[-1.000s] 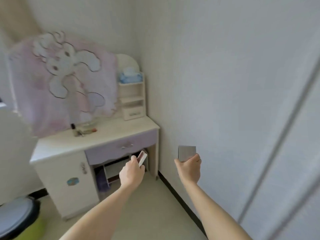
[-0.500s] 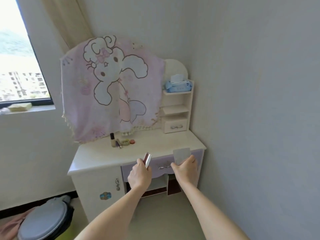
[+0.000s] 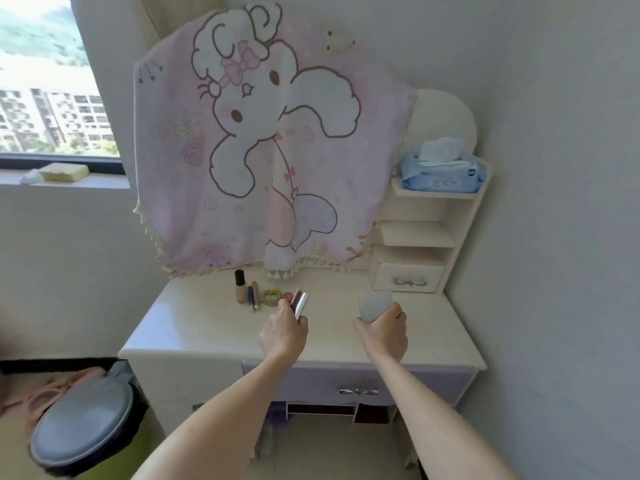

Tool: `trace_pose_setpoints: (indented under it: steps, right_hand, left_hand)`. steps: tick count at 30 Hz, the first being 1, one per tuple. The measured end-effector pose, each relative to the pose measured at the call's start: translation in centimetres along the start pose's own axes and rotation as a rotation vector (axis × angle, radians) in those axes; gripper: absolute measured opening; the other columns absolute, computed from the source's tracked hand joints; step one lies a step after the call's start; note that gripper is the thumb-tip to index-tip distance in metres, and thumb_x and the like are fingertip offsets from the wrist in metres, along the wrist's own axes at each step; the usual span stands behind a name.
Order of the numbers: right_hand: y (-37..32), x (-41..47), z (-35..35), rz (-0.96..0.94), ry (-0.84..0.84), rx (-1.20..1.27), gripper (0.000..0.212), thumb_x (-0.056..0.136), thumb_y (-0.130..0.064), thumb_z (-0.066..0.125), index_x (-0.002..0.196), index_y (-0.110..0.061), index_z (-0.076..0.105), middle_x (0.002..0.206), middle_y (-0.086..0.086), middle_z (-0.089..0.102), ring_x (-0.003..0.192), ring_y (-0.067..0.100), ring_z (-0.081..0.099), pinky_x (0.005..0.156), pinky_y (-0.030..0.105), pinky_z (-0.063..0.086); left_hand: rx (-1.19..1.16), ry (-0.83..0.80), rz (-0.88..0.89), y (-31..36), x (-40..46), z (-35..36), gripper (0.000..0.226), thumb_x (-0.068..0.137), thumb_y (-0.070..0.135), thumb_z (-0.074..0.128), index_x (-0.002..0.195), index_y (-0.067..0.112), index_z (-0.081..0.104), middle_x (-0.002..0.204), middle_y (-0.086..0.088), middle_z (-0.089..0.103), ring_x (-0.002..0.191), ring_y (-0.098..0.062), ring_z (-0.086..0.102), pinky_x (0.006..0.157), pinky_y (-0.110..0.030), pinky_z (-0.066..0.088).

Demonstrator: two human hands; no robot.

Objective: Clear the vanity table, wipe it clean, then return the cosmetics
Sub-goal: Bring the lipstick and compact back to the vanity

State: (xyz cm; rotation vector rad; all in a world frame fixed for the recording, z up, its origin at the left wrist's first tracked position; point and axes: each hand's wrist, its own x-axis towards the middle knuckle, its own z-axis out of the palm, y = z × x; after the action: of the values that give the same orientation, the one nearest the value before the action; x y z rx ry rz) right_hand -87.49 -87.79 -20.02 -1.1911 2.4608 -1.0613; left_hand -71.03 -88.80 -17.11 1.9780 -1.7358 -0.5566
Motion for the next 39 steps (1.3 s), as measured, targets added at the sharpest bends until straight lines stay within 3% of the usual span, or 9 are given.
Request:
trace_pose_setpoints:
  steps: [12, 18, 22, 26, 30, 39]
  right_hand:
    - [-3.1, 15.2, 13.8, 0.051, -0.115, -0.083, 0.069, 0.068, -0.034, 0.072, 0.12, -0.004, 0.038, 0.115, 0.013, 0.05, 0.102, 0.031, 0.053, 0.065, 0.029, 0.036]
    - [-2.4, 19.5, 18.6, 0.108, -0.214, -0.176, 0.071, 0.07, -0.036, 0.071, 0.123, -0.005, 0.037, 0.118, 0.012, 0.049, 0.104, 0.03, 0.053, 0.069, 0.03, 0.039]
    - [-0.3, 20.8, 20.7, -0.036, -0.407, -0.346, 0.077, 0.068, -0.038, 0.069, 0.13, -0.008, 0.033, 0.12, 0.005, 0.049, 0.106, 0.023, 0.051, 0.075, 0.03, 0.043]
    - [1.4, 21.6, 21.4, -0.255, -0.549, -0.51, 0.069, 0.07, -0.033, 0.064, 0.129, -0.011, 0.035, 0.121, 0.002, 0.048, 0.112, 0.022, 0.046, 0.082, 0.029, 0.037]
    - [2.9, 22.9, 22.0, -0.481, -0.735, -0.564, 0.063, 0.072, -0.03, 0.063, 0.127, -0.009, 0.038, 0.127, 0.006, 0.04, 0.117, 0.023, 0.036, 0.089, 0.027, 0.034]
    - [3.9, 24.9, 22.3, -0.643, -0.813, -0.578, 0.081, 0.078, -0.043, 0.063, 0.143, -0.011, 0.027, 0.136, 0.005, 0.036, 0.124, 0.023, 0.032, 0.098, 0.03, 0.031]
  left_hand:
    - [0.051, -0.115, -0.06, -0.8, 19.6, 8.4, 0.021, 0.092, 0.025, 0.045, 0.107, 0.01, 0.043, 0.105, -0.009, 0.061, 0.095, -0.029, 0.059, 0.063, -0.032, 0.039]
    - [0.145, -0.247, -0.025, -0.7, 25.8, 12.6, 0.023, 0.092, 0.027, 0.046, 0.108, 0.01, 0.042, 0.103, -0.008, 0.062, 0.092, -0.028, 0.061, 0.064, -0.031, 0.04]
    - [0.193, -0.331, -0.003, -1.3, 28.0, 15.4, 0.027, 0.092, 0.029, 0.047, 0.11, 0.011, 0.041, 0.106, -0.007, 0.062, 0.095, -0.027, 0.061, 0.065, -0.031, 0.041]
    - [0.227, -0.392, -0.041, -2.0, 28.8, 17.5, 0.026, 0.09, 0.027, 0.049, 0.107, 0.01, 0.041, 0.106, -0.008, 0.063, 0.098, -0.028, 0.06, 0.071, -0.034, 0.047]
    - [0.236, -0.43, -0.07, -1.9, 29.2, 19.1, 0.026, 0.091, 0.022, 0.049, 0.111, 0.009, 0.041, 0.109, -0.007, 0.061, 0.1, -0.026, 0.059, 0.068, -0.029, 0.04]
    - [0.152, -0.437, -0.109, -0.9, 29.7, 21.0, 0.028, 0.091, 0.02, 0.051, 0.112, 0.007, 0.038, 0.112, -0.01, 0.055, 0.1, -0.028, 0.058, 0.071, -0.033, 0.044]
